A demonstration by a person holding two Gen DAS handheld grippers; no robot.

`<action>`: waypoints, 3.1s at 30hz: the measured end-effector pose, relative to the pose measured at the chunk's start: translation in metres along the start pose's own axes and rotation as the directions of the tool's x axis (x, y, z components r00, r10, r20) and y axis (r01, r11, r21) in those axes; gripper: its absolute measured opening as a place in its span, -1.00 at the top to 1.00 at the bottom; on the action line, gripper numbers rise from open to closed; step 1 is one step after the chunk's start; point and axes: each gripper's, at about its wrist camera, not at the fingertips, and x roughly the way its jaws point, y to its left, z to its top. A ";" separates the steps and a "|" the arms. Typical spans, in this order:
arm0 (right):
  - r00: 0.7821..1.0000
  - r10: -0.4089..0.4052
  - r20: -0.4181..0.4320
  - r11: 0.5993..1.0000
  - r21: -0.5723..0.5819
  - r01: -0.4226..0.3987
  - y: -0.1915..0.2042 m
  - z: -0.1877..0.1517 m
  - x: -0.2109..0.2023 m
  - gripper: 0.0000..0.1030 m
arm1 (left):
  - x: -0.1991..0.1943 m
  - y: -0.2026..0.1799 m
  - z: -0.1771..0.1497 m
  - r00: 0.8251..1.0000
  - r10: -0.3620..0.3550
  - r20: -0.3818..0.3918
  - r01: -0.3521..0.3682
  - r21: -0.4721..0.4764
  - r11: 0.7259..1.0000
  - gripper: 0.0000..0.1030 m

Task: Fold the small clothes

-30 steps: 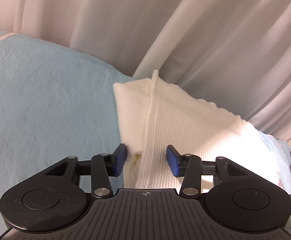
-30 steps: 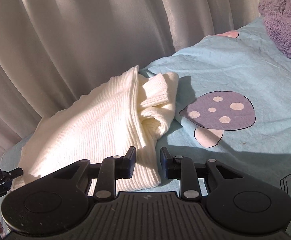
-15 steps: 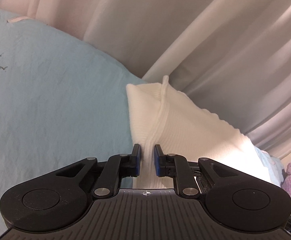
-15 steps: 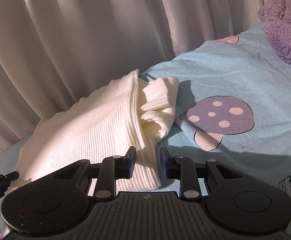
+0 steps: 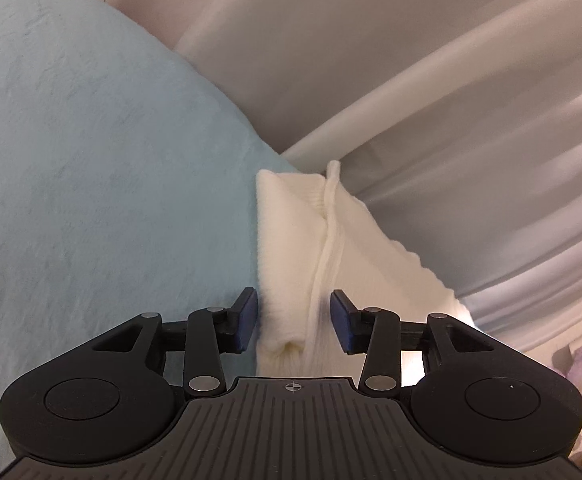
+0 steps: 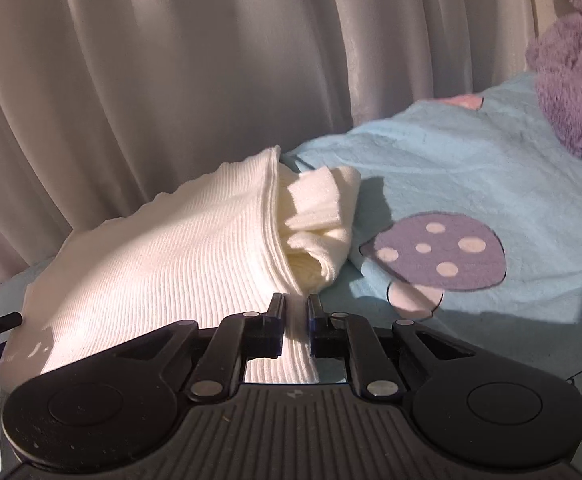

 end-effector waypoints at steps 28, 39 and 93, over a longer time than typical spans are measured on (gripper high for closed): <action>0.999 0.007 -0.034 1.000 0.009 -0.007 0.028 -0.002 0.016 0.74 | -0.002 -0.073 0.002 0.998 0.049 -0.029 -0.044 0.159 0.986 0.68; 0.999 0.018 -0.042 0.999 0.044 -0.016 0.014 -0.003 0.009 0.74 | 0.050 -0.143 -0.069 0.973 -0.009 -0.229 0.063 0.227 0.972 0.70; 0.832 0.494 -0.252 0.869 0.148 -0.471 0.111 0.063 0.102 0.75 | 0.034 -0.083 -0.047 0.985 0.014 -0.171 0.012 0.153 0.988 -0.02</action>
